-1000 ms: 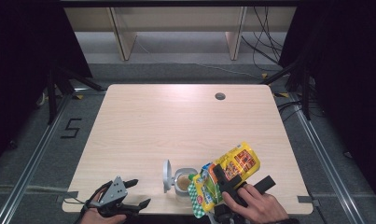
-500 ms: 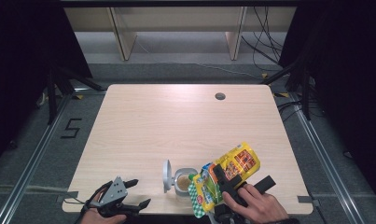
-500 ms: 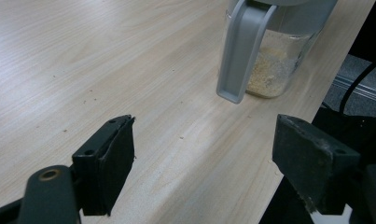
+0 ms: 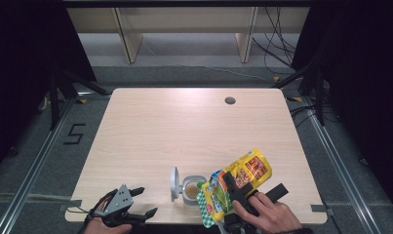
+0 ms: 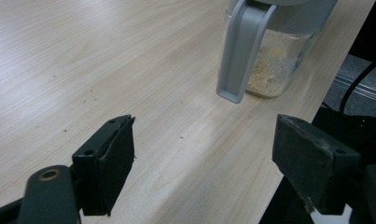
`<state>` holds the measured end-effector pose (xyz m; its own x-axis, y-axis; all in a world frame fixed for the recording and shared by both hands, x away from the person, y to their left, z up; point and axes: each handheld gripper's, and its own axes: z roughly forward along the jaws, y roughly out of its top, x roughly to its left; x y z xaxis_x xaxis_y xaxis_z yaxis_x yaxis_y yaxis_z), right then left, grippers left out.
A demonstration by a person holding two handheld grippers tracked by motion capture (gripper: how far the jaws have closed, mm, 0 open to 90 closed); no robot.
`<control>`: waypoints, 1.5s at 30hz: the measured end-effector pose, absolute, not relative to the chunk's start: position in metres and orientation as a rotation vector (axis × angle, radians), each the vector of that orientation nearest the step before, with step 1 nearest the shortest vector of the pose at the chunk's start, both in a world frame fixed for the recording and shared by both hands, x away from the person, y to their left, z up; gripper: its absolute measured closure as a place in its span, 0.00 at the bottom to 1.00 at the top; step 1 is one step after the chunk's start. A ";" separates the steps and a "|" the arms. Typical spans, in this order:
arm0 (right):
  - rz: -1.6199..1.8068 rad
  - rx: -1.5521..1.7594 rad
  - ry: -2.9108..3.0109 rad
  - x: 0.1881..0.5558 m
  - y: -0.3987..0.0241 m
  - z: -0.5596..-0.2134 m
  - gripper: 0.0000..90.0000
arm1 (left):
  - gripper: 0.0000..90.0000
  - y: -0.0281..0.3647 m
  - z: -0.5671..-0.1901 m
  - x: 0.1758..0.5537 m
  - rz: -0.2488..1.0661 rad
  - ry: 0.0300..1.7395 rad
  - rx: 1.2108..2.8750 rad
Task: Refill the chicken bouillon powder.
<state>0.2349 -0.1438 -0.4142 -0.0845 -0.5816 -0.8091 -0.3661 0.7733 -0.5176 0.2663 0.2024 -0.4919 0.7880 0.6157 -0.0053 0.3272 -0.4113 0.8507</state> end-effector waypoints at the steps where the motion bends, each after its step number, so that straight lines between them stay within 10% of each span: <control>1: -0.212 -0.753 1.698 0.235 -0.144 -0.414 0.71 | 0.23 0.202 -0.492 0.266 0.385 0.702 2.032; 45: -0.220 -0.767 1.708 0.235 -0.143 -0.416 0.72 | 0.23 0.201 -0.493 0.265 0.360 0.736 2.022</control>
